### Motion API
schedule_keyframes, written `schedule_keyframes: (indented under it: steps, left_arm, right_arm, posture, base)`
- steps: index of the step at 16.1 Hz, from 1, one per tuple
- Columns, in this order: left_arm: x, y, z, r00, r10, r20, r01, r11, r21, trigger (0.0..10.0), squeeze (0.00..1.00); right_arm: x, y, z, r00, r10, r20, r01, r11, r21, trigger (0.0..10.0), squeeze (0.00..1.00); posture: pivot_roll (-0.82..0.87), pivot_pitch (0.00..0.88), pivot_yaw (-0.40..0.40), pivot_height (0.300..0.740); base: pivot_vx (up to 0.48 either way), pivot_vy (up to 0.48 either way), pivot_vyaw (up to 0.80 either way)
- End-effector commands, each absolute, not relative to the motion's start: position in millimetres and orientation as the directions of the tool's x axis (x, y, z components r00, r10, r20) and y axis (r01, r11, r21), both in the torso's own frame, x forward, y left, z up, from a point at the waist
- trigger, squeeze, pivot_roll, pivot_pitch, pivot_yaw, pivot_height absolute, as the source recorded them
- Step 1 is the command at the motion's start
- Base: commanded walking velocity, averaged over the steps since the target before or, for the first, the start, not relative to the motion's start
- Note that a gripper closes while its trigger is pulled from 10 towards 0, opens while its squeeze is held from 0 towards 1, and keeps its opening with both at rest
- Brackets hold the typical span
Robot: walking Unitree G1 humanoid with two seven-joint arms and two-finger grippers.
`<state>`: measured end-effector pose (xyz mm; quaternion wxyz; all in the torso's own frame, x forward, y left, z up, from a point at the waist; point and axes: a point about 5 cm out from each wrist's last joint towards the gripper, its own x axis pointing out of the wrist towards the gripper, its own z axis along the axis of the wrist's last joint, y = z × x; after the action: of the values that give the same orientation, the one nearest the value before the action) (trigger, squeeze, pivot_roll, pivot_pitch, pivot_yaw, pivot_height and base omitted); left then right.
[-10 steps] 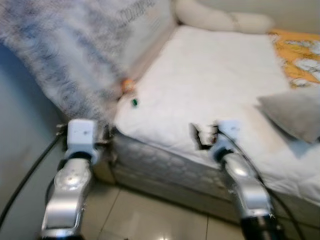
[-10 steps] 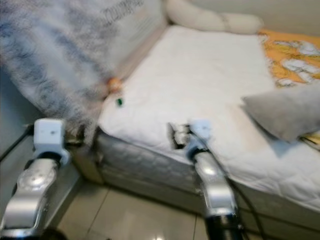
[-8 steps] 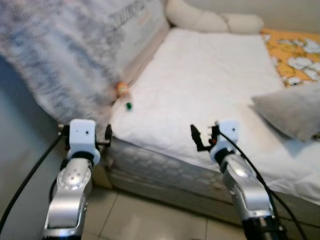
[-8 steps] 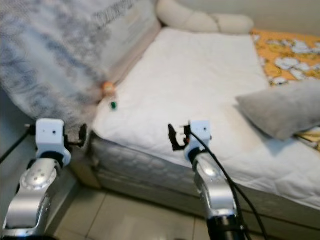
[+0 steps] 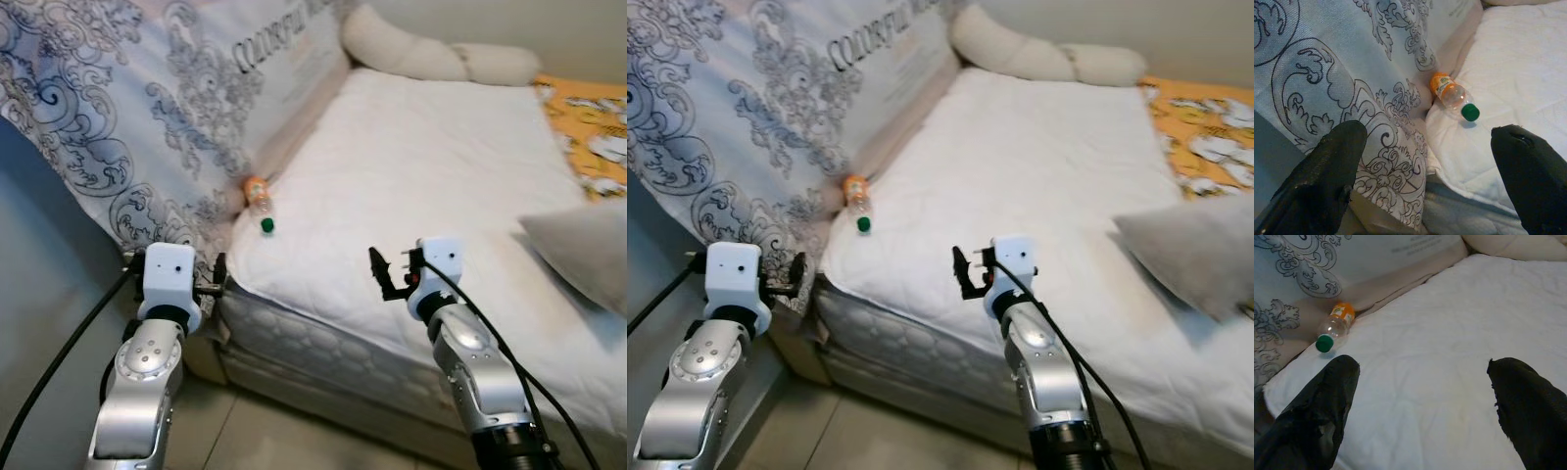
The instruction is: Clean up the room
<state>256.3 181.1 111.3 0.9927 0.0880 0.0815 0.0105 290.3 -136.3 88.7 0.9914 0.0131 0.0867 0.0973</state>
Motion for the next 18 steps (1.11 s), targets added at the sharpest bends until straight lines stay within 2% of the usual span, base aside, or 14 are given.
schedule_keyframes:
  steps: [1, 5, 7, 14, 16, 18]
  left_arm:
    - [255.1, 177.2, 111.8, 0.987, 0.013, -0.163, 0.017, 0.983, 0.181, 10.0, 0.0]
    - [253.9, 175.5, 110.3, 0.985, -0.01, -0.172, 0.042, 0.982, 0.183, 10.0, 0.0]
    - [250.8, 170.5, 107.4, 0.981, -0.051, -0.188, 0.083, 0.982, 0.172, 10.0, 0.0]
    - [239.0, 163.0, 100.3, 0.954, -0.178, -0.241, 0.23, 0.951, 0.206, 10.0, 0.0]
    - [236.6, 162.9, 100.1, 0.951, -0.189, -0.246, 0.241, 0.948, 0.206, 10.0, 0.0]
    - [234.8, 163.1, 100.0, 0.949, -0.194, -0.249, 0.247, 0.947, 0.204, 10.0, 0.0]
  right_arm:
    - [291.3, -141.2, 89.5, 0.971, 0.172, -0.167, -0.168, 0.985, 0.034, 10.0, 0.0]
    - [291.7, -142.4, 88.8, 0.969, 0.171, -0.176, -0.169, 0.985, 0.03, 10.0, 0.0]
    - [291.3, -140.2, 88.4, 0.963, 0.2, -0.182, -0.2, 0.98, 0.019, 10.0, 0.0]
    - [293.9, -144.7, 83.2, 0.959, 0.179, -0.221, -0.174, 0.984, 0.042, 10.0, 0.0]
    - [294.9, -141.0, 84.0, 0.943, 0.239, -0.231, -0.233, 0.971, 0.054, 10.0, 0.0]
    - [292.8, -135.7, 81.0, 0.919, 0.294, -0.263, -0.304, 0.953, 0.001, 10.0, 0.0]
  posture:
    - [0.0, 0.0, 0.012, 0.74]
    - [0.0, 0.0, 0.013, 0.74]
    - [0.0, 0.0, 0.01, 0.74]
    - [0.0, 0.0, 0.006, 0.74]
    - [0.0, 0.0, 0.007, 0.74]
    - [0.0, 0.0, 0.005, 0.74]
  base:
    - [0.364, 0.0, 0.8]
    - [0.364, 0.0, 0.0]
    - [0.364, 0.0, 0.0]
    - [0.35, 0.0, 0.0]
    - [0.328, 0.0, 0.0]
    - [0.324, 0.0, 0.4]
